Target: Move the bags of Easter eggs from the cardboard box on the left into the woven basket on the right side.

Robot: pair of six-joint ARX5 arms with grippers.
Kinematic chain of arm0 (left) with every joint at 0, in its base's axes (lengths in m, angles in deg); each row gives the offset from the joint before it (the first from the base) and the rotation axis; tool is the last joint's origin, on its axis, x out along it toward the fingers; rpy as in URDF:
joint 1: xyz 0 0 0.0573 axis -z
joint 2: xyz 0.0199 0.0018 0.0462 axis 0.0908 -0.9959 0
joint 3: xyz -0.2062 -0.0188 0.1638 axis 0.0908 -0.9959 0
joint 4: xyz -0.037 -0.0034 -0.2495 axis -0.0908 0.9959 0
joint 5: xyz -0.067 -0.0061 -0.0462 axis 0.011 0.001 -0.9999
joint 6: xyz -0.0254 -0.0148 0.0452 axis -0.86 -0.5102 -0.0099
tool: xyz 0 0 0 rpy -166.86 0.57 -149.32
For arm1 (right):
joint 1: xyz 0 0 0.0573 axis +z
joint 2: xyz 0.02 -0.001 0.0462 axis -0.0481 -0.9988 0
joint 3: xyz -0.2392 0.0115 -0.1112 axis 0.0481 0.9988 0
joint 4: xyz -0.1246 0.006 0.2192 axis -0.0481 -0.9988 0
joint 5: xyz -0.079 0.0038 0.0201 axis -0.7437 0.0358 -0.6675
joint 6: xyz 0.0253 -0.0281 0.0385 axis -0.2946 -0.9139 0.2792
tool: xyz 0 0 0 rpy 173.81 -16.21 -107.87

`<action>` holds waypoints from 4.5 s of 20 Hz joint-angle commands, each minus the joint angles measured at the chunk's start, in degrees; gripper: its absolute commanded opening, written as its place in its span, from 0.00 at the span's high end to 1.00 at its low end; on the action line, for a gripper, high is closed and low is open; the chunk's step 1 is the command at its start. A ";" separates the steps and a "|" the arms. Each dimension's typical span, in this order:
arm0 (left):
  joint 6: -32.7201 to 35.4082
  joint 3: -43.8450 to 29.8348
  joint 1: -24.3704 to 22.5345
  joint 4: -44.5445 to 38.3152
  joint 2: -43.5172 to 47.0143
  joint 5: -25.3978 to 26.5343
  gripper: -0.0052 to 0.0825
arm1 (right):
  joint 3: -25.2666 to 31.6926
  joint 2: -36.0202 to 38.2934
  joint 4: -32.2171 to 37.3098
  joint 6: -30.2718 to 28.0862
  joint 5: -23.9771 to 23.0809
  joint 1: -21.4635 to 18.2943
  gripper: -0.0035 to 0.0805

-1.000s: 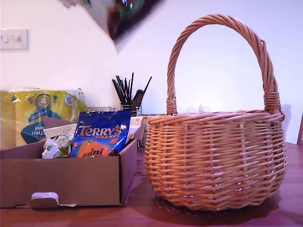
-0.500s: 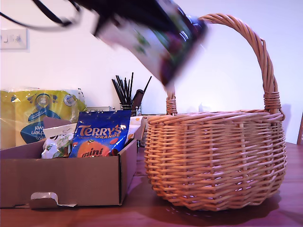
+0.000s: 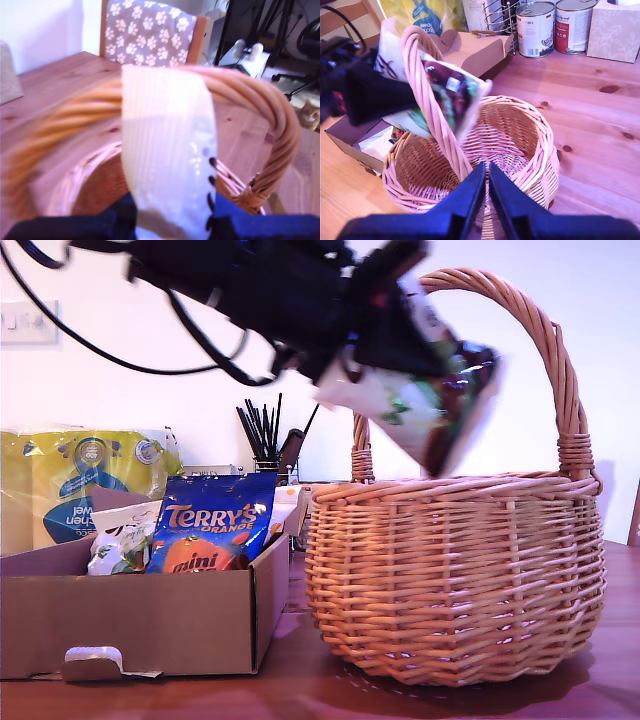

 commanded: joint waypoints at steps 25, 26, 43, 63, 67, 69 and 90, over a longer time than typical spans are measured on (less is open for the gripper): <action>-8.79 1.22 4.57 -4.48 -5.92 8.81 0.34 | -1.01 0.09 0.57 -0.15 2.01 0.31 0.97; -8.24 1.36 4.57 -4.00 -5.60 8.79 0.38 | -1.01 0.09 0.57 -0.15 2.01 0.31 0.97; 6.16 -4.00 -4.83 31.82 19.50 8.37 0.97 | -1.09 0.09 -0.33 -1.57 1.92 0.31 0.97; 32.13 -10.14 -37.42 21.16 9.44 -17.44 0.25 | -1.09 0.07 -0.31 -1.57 1.86 0.31 0.97; 32.11 -9.64 -37.57 17.38 4.79 -17.68 0.25 | -1.09 0.07 -0.31 -1.79 1.60 0.31 0.97; 31.43 -9.22 -37.64 16.26 2.64 -18.23 0.25 | -1.09 0.07 -0.33 -1.92 1.57 0.31 0.97; 32.96 -6.01 -32.92 36.06 -0.50 -28.15 0.32 | -1.09 0.07 -0.28 -1.95 1.53 0.26 0.97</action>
